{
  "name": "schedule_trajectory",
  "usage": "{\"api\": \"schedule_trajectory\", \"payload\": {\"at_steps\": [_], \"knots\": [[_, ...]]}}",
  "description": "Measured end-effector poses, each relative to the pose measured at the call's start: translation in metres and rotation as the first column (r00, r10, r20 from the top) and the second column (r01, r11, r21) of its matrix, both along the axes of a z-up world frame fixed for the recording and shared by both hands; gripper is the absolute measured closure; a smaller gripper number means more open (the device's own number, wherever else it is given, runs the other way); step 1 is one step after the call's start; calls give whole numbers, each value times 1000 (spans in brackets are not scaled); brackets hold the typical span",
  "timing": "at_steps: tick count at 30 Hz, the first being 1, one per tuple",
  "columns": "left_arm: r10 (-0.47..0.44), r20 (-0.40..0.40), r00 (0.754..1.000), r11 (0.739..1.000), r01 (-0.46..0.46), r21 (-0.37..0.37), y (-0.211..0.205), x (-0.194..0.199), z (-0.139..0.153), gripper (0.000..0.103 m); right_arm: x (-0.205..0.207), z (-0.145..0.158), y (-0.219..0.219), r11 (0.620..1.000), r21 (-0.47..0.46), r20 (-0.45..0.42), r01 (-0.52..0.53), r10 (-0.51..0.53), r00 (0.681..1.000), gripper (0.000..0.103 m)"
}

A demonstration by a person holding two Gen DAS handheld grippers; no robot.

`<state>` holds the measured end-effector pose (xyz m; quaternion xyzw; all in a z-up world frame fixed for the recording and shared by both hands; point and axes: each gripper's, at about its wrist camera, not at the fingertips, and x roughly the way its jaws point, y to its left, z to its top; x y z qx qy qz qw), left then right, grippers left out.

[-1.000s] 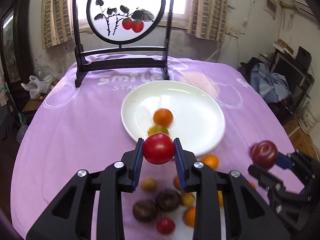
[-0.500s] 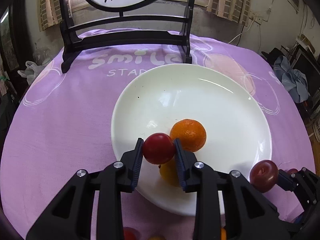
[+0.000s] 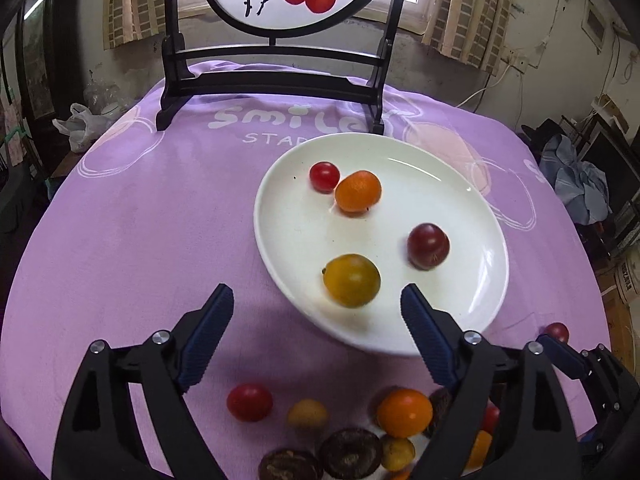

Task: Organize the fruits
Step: 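Withdraw both open tools from the plate back over the fruit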

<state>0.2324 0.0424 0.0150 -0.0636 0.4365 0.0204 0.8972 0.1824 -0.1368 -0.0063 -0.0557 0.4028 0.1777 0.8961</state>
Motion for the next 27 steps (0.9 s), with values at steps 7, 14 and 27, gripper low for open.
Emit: {"api": "schedule_trajectory", "payload": {"at_steps": [7,14,27], "knots": [[-58,47,997,997,55,55,-14,-65,9,12,-53,8,-21,999,44,38,14,-15,999,35],[-73,67,995,995,69,66,-19,-119,5,9,-95,5,-33,996,81,45,23,-27,999,30],[-86,-9,996,994,86,69,-24,-155,-36,9,-129,-21,-61,993,89,-7,78,-78,997,29]]}}
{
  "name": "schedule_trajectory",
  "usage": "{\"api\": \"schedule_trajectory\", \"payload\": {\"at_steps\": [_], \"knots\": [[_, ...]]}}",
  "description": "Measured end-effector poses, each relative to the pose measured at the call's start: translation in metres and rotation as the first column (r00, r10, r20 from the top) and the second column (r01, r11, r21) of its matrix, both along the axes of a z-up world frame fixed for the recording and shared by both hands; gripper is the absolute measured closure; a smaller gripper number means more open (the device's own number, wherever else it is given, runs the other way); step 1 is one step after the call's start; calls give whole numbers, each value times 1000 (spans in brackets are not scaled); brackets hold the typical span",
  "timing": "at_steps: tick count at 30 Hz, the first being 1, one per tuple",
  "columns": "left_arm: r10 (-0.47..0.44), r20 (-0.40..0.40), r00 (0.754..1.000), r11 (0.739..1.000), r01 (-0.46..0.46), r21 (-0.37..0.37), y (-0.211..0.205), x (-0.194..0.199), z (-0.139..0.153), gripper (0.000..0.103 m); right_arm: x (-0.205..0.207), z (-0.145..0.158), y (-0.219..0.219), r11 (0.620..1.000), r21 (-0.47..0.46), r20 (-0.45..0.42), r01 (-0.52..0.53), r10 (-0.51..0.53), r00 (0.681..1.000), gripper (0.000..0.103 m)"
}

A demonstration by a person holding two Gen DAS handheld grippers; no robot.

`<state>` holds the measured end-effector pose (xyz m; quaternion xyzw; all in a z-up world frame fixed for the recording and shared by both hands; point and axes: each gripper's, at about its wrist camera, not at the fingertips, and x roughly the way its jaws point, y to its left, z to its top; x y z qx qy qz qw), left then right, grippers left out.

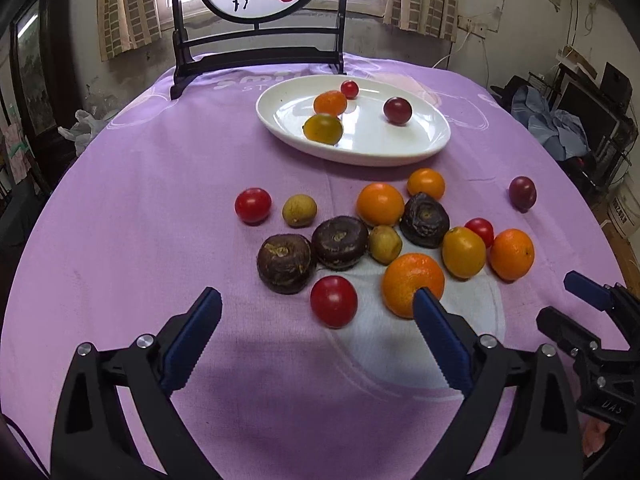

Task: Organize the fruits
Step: 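Withdraw both open tools from the plate back over the fruit, then grasp a red tomato with the left tool while the right grasps a tangerine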

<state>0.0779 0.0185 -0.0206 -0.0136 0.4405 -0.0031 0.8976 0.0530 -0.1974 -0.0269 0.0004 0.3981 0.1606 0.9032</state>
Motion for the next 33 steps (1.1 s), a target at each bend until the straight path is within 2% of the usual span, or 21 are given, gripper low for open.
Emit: {"api": "schedule_trajectory", "payload": {"at_steps": [8,16,21,24,27,29,31,33], "knots": [[-9,-63,998,1000,7,-18,0,0,-18,9,-3,-10,-4,1000,3,-22,-3,3,1000,28],[18,-72,997,1000,-17,1,1,0,-23,9,-7,-11,-5,999,34,-26,-26,26,999,28],[26,-123,992,999,-30,-32,2,8,-30,25,-9,-10,-7,998,47,-19,-34,35,999,28],[24,-120,992,1000,-26,-13,-3,14,-31,28,-10,-10,-9,998,51,-18,-36,37,999,28],[28,-113,993,1000,-27,10,-7,20,-31,38,-10,-10,-9,998,52,-22,-34,35,999,28],[32,-100,994,999,-29,37,-7,22,-30,59,-10,-11,-9,998,50,-24,-33,34,999,28],[0,-90,996,1000,2,13,-7,20,-26,74,-10,-11,-9,998,45,-25,-33,34,999,28],[-3,-91,996,1000,4,20,-7,17,-24,74,-9,-12,-7,999,37,-28,-34,35,999,28]]}}
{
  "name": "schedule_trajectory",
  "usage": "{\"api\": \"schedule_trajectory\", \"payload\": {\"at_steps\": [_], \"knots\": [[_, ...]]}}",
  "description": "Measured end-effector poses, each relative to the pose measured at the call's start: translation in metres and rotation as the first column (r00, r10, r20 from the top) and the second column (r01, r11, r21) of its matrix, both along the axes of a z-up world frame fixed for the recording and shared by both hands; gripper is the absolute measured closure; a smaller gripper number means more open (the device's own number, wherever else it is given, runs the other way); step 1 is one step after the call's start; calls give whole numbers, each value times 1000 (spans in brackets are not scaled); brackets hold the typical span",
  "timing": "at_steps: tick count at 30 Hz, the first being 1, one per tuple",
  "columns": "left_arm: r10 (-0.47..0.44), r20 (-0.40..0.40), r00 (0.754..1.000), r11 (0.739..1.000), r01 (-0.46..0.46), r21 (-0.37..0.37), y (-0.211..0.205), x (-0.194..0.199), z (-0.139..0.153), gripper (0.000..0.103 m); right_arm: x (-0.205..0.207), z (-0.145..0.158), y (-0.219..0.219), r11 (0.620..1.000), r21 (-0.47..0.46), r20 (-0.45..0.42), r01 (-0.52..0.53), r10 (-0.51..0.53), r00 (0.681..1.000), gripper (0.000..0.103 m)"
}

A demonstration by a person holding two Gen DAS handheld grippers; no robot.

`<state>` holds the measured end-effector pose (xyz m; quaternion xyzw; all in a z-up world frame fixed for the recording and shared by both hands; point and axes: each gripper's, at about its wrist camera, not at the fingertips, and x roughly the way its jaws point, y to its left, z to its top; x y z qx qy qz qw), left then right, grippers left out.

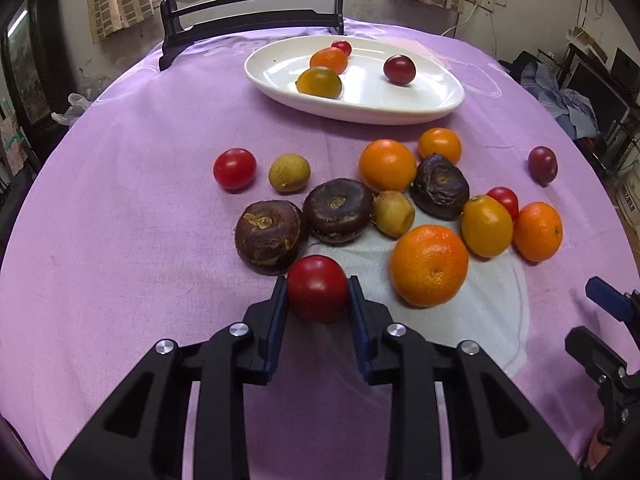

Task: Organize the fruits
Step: 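Grasp a red tomato with the left tool while the right grasps a tangerine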

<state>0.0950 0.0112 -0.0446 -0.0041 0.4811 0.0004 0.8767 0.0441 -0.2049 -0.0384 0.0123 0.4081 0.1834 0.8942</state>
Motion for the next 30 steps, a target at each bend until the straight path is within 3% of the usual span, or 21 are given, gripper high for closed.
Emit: {"api": "schedule_trajectory", "payload": {"at_steps": [5,8,15,20,25,30], "knots": [[-26,16,1000,1000,26,-16,-1,-9,5,74,9,-5,5,997,-72,-17,23,-24,1000,28],[-32,23,999,999,32,-31,1,-14,7,74,26,-14,10,989,-144,-75,17,-27,997,28],[-20,16,1000,998,21,-57,12,-16,4,74,52,-17,27,969,-246,-49,-20,8,999,33],[-13,12,1000,998,14,-65,15,-16,3,74,68,-19,33,969,-248,-47,0,-12,999,55],[-12,14,1000,997,13,-71,16,-17,6,74,66,-16,30,974,-223,-31,22,-29,999,58],[-37,38,999,997,39,-63,12,-19,18,74,49,8,23,987,-160,32,25,-20,999,58]]}}
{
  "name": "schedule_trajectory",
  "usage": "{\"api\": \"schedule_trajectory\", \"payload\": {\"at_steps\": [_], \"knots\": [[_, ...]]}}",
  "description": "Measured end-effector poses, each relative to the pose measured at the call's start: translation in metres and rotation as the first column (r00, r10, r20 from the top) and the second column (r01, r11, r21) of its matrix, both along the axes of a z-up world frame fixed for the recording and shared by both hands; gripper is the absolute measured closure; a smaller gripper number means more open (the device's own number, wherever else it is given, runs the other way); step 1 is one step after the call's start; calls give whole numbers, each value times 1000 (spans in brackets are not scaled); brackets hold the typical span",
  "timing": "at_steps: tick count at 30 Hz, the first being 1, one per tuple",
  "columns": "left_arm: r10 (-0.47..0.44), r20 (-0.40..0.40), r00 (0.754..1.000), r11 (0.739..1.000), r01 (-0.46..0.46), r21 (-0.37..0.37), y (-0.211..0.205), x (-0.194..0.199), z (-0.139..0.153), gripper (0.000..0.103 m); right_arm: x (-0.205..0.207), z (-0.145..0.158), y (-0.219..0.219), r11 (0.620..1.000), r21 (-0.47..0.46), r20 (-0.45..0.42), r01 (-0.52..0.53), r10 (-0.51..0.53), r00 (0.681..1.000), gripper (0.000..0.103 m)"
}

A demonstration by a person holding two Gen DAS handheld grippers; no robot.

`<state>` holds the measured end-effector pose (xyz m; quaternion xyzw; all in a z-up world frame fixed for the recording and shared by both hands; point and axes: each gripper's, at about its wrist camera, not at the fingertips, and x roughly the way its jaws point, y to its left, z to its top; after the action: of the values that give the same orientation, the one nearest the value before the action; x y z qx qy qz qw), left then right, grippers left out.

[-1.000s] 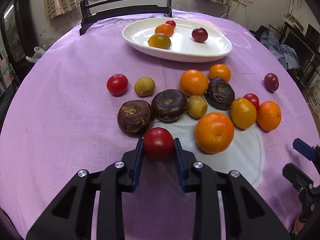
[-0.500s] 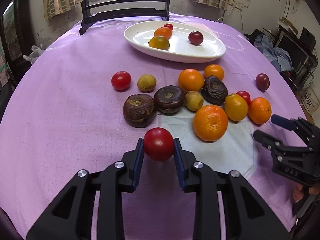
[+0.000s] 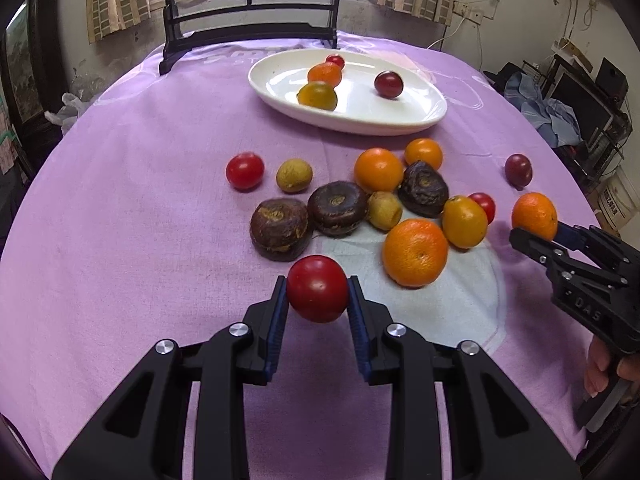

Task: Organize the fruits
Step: 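Grasp a red tomato with the left tool while the right grasps a tangerine, then carry both fruits over the white plate and open both tools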

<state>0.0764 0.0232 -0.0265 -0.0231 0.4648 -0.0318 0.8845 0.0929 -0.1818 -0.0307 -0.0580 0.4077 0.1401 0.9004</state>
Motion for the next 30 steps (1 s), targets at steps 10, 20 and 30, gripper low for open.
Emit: {"api": "schedule_trajectory", "payload": {"at_steps": [10,20,30], "knots": [[-45,130,990,999,44,11,-8,40,64,74,-2,63,16,996,43,183,-84,74,980,58],[46,173,984,995,-60,77,10,145,67,74,83,54,56,996,-7,161,-88,88,983,58],[71,38,997,994,-74,75,17,215,18,74,146,9,85,996,-27,1,-88,88,996,58]]}}
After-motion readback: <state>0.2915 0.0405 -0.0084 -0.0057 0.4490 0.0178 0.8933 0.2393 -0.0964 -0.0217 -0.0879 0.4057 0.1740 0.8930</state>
